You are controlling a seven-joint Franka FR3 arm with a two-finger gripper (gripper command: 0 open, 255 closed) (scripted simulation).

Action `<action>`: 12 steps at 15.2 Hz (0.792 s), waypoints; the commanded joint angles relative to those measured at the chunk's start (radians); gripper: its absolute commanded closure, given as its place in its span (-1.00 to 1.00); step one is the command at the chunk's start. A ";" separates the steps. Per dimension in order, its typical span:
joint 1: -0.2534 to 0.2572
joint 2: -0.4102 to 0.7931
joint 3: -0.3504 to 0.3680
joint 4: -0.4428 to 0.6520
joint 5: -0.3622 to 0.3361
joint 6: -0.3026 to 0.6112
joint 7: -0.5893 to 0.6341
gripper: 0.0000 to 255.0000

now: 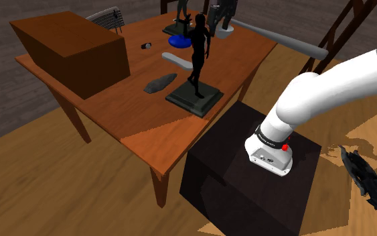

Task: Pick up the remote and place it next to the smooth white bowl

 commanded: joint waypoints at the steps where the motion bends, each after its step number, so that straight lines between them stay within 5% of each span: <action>1: 0.000 0.075 -0.009 -0.002 -0.001 0.054 -0.012 -1.00; 12: -0.015 0.465 -0.056 0.135 0.017 0.299 -0.089 -1.00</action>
